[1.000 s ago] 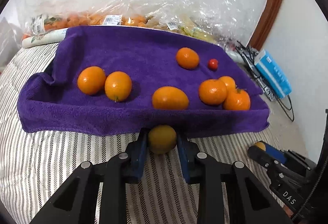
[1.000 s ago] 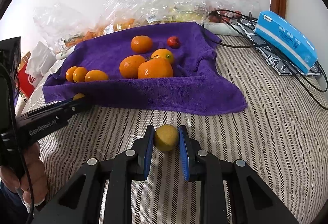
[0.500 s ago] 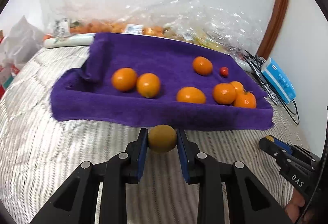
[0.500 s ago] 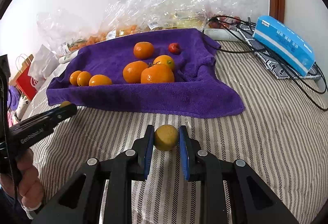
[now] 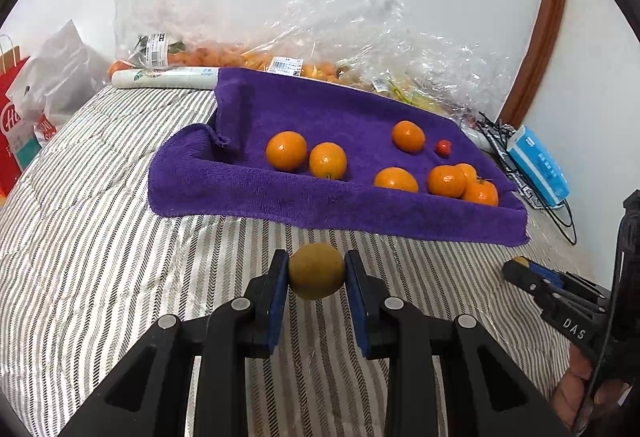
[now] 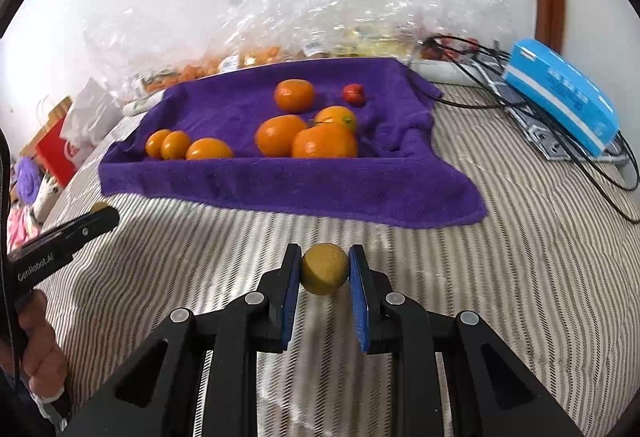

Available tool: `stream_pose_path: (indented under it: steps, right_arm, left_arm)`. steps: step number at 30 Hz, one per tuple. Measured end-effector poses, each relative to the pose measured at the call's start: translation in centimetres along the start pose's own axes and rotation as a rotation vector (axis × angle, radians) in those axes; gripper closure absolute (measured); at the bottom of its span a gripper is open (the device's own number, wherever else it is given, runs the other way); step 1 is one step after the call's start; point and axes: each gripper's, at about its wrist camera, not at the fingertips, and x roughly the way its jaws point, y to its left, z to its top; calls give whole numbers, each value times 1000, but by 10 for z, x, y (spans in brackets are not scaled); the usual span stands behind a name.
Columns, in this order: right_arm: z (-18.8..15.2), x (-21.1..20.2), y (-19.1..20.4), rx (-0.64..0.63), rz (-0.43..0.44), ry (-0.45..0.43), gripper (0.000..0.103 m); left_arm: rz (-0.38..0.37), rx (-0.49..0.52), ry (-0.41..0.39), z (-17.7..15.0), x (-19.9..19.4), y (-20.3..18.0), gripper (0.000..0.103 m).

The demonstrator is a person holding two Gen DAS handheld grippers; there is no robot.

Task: Organize fruits
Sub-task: 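Carry both held yellow-green fruits onto the purple towel with both grippers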

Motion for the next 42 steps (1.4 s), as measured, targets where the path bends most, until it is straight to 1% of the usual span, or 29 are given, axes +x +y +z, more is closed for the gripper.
stream_pose_path:
  steps: [3, 9, 12, 19, 28, 36, 40, 42]
  right_arm:
    - [-3, -2, 9, -19, 19, -2, 79]
    - [-4, -7, 14, 4, 55, -6, 79]
    - [-1, -11, 14, 9, 54, -12, 79]
    - [13, -31, 18, -15, 47, -64, 79]
    - [30, -54, 30, -50, 78, -125, 79]
    - [38, -60, 33, -59, 78, -149, 79]
    - [47, -59, 34, -61, 81, -169, 79]
    - [52, -58, 33, -57, 84, -176, 79]
  left_arm:
    - [-9, -1, -13, -1, -4, 2, 76]
    - [-16, -3, -25, -2, -8, 3, 76]
    - [-20, 1, -32, -2, -9, 3, 76]
    - [-31, 16, -52, -2, -13, -1, 76]
    - [-32, 4, -53, 0, -14, 0, 76]
    - [-20, -13, -45, 3, -12, 3, 76]
    - [-35, -23, -37, 12, -15, 5, 76]
    - [-28, -22, -43, 19, -18, 5, 76]
